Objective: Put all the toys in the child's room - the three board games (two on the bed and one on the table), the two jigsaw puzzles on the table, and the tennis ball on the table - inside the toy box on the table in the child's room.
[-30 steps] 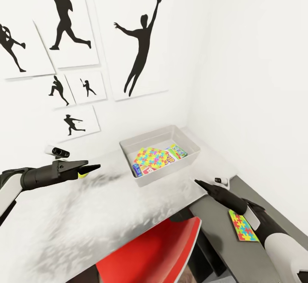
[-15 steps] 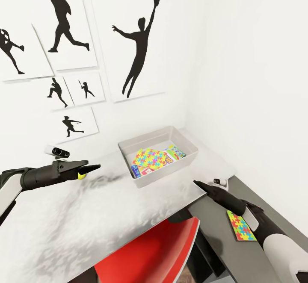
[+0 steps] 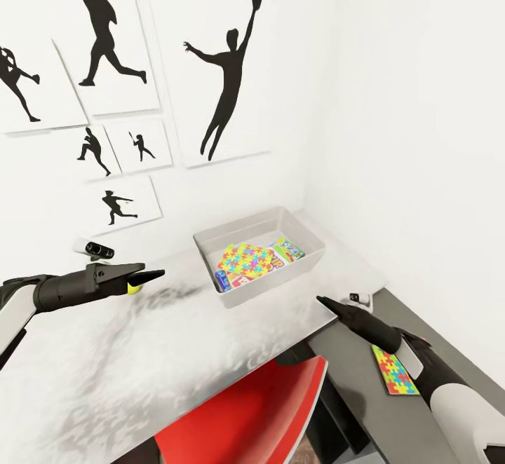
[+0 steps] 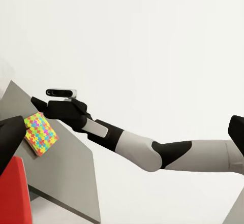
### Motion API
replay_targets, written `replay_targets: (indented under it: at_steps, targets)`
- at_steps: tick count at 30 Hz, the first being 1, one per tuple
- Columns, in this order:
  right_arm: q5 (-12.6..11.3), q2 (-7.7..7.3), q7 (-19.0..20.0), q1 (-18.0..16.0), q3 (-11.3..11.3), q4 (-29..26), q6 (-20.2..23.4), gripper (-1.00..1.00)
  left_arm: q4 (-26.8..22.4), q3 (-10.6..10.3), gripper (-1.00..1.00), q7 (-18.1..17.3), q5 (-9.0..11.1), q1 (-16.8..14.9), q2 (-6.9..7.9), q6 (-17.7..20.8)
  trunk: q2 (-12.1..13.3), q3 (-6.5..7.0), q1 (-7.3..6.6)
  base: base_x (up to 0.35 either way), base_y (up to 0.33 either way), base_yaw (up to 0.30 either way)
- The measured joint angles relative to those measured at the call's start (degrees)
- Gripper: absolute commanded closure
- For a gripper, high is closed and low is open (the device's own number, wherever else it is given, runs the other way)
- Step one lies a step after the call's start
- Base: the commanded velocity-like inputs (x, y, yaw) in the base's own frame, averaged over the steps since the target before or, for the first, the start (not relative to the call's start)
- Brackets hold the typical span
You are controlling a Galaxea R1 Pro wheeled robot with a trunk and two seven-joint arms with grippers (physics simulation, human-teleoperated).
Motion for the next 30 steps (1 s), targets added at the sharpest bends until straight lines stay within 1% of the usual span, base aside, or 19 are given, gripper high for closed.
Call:
replay_targets:
  at_steps: [10,20,30]
  targets:
    - [0.0,0.03,-0.5,0.0,0.0,-0.1,0.0,-1.0,0.0,0.0,-1.0,0.0,0.0,0.0,0.23,0.0,0.0,0.19,0.0,0.0,0.0,0.0]
    - [0.0,0.11,-0.6,0.0,0.0,-0.1,-1.2,-1.0,0.0,0.0,-1.0,0.0,0.1,0.0,0.7,0.0,0.0,1.05,0.0,0.0,0.0,0.0]
    - [0.0,0.11,-0.6,0.0,0.0,-0.1,-1.6,-1.0,0.0,0.0,-1.0,0.0,0.1,0.0,0.77,0.0,0.0,1.98,0.0,0.0,0.0,0.0]
